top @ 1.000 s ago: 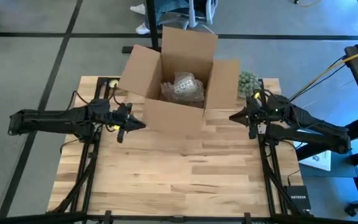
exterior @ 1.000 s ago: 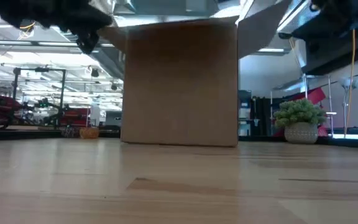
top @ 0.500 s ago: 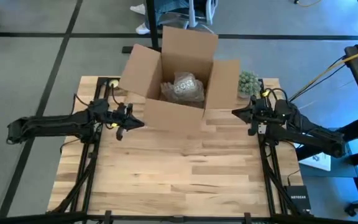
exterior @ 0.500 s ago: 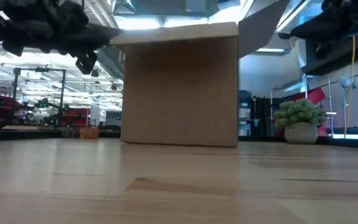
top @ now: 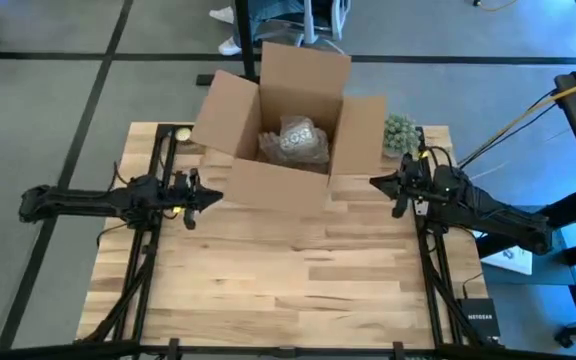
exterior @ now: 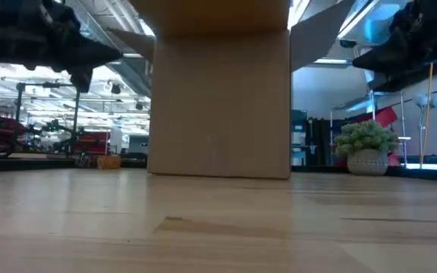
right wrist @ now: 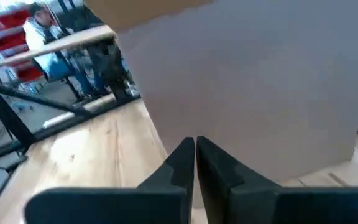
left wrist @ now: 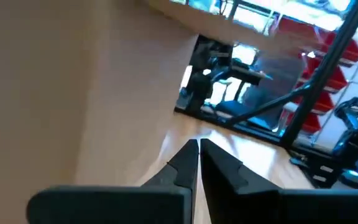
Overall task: Wrap mug
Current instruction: Return to Home Position
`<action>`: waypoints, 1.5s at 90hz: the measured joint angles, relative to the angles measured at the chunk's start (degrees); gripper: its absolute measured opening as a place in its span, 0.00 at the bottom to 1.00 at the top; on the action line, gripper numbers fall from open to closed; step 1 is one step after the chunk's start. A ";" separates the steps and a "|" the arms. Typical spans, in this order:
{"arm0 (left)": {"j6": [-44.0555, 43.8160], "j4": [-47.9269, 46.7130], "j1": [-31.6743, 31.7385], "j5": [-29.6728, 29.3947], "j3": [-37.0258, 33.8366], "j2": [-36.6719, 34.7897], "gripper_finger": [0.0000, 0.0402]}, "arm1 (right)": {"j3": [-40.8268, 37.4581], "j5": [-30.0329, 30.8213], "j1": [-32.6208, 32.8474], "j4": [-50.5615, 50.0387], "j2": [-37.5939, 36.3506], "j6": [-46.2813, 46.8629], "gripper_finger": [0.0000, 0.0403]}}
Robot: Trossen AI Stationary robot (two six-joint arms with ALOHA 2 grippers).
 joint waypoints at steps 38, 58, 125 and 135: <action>1.29 -17.89 -0.17 -3.63 -0.74 -18.18 0.00 | -5.72 -0.93 0.02 2.30 -7.16 0.70 0.01; 1.22 -18.83 -0.17 -4.42 -0.69 -19.03 0.00 | -8.97 2.48 0.02 5.85 -7.18 -0.09 0.01; 4.52 -20.47 -0.19 -3.67 -0.62 -18.87 0.00 | -13.99 -3.98 1.11 14.52 -6.92 -5.95 0.01; 6.28 -20.51 -0.17 -3.70 -0.61 -18.87 0.00 | -13.99 -3.62 4.27 14.51 -6.92 -5.35 0.01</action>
